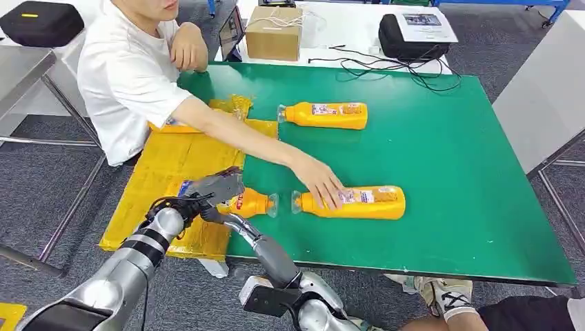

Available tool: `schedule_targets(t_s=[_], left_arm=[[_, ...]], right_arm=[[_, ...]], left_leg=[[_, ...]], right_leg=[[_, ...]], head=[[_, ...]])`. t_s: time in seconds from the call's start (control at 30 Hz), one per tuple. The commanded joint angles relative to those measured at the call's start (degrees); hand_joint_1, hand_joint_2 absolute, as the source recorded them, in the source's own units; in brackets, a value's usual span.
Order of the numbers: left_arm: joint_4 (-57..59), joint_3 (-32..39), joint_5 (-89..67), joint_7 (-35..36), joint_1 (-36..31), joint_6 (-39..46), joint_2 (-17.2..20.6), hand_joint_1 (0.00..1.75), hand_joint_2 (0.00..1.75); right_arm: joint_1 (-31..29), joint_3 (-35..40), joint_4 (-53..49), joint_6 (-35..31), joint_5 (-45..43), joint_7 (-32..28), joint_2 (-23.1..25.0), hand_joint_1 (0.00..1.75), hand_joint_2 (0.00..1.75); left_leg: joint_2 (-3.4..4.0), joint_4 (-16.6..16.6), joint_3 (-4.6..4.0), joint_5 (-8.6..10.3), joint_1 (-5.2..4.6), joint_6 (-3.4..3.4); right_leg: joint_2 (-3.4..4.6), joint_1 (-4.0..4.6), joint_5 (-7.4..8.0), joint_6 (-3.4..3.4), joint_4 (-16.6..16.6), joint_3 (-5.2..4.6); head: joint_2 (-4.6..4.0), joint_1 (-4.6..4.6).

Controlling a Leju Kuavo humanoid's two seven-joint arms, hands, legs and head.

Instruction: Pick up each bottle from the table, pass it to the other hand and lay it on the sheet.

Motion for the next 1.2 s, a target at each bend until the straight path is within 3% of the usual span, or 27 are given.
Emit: schedule_targets(t_s=[0.03, 0.33, 0.37, 0.43, 0.47, 0.6, 0.7, 0.77, 0.83, 1.2], left_arm=[[-8.5, 2.9, 11.1, -3.6, 0.7, -2.7, 0.6, 0.0, 1.75], [-9.1, 2.8, 11.2, -3.3, 0.9, -2.8, 0.5, 0.0, 1.75], [-13.4, 8.3, 19.2, -7.9, 3.1, -1.4, -2.0, 0.0, 1.75], [-26.0, 13.0, 29.3, -4.8, 8.3, 2.9, -7.3, 0.0, 1.75], [-30.9, 12.6, 31.7, -4.6, 10.5, 4.7, -8.1, 0.0, 1.75], [-41.0, 10.3, 41.3, -4.1, 17.2, 9.7, -7.7, 0.0, 1.75], [-45.9, 10.3, 43.5, -7.0, 21.9, 13.5, -8.9, 0.0, 1.75], [-51.5, 10.3, 42.4, -9.6, 26.8, 16.8, -9.8, 0.0, 1.75], [-56.5, 10.3, 40.4, -11.2, 31.1, 19.5, -10.3, 0.0, 1.75], [-56.1, 10.7, 40.2, -11.1, 30.4, 19.7, -10.4, 0.0, 1.75]], right_arm=[[-2.1, -1.6, 5.7, -0.6, -0.3, -1.4, -0.5, 0.0, 0.0], [-2.1, -1.6, 5.6, -0.6, -0.3, -1.4, -0.5, 0.0, 0.0], [-1.8, -1.9, 5.3, -1.0, -0.3, -1.4, -0.6, 0.0, 0.0], [-0.6, -2.6, 4.1, -2.8, 0.2, -0.7, -0.8, 0.0, 0.0], [-0.2, -2.7, 3.7, -3.1, 0.3, -0.7, -1.0, 0.0, 0.0], [1.4, -3.3, 2.2, -5.8, 1.7, -0.6, -1.8, 0.0, 0.0], [2.6, -3.5, -2.2, -11.9, 6.8, 1.6, -4.0, 0.0, 0.0], [3.1, -3.6, -6.8, -18.8, 17.9, 8.1, -8.4, 0.0, 0.0], [4.5, -6.0, -12.1, -17.9, 22.2, 10.7, -12.4, 0.0, 0.0], [5.1, -7.0, -12.2, -16.6, 22.9, 10.1, -11.6, 0.0, 0.0]], left_leg=[[-0.03, 0.0, -0.01, -0.05, 0.09, -0.07], [-0.02, 0.0, -0.3, -0.03, 0.05, -0.03], [-0.04, 0.1, -0.23, -0.08, 0.09, -0.06], [-0.04, 0.0, -0.24, -0.08, 0.08, -0.07], [-0.1, 0.0, -0.32, -0.06, 0.07, -0.03], [-0.08, 0.0, -0.37, -0.06, 0.01, -0.01], [0.04, 0.0, -0.18, -0.22, 0.04, -0.06], [0.0, 0.0, -0.4, -0.11, -0.01, -0.04], [0.01, 0.0, -0.36, -0.16, 0.0, -0.04], [-0.08, 0.0, -0.45, -0.13, -0.06, -0.05]], right_leg=[[0.1, 0.08, -0.03, -0.08, 0.0, -0.01], [0.07, 0.04, -0.03, -0.05, 0.0, -0.27], [0.1, 0.07, -0.08, -0.08, 0.0, -0.19], [0.1, 0.06, -0.08, -0.09, 0.0, -0.19], [0.02, 0.06, -0.07, -0.06, 0.0, -0.24], [0.01, 0.01, -0.07, -0.03, 0.0, -0.34], [0.21, 0.03, -0.15, -0.07, 0.0, -0.17], [0.1, 0.0, -0.07, -0.03, 0.0, -0.41], [0.13, 0.0, -0.11, -0.03, -0.1, -0.34], [0.03, -0.03, -0.09, -0.05, 0.0, -0.44]], head=[[0.0, 0.0], [0.0, 0.02], [0.0, 0.0], [0.0, 0.0], [0.0, 0.0], [0.0, 0.02], [0.0, 0.0], [0.0, 0.0], [0.0, 0.0], [0.0, 0.0]])
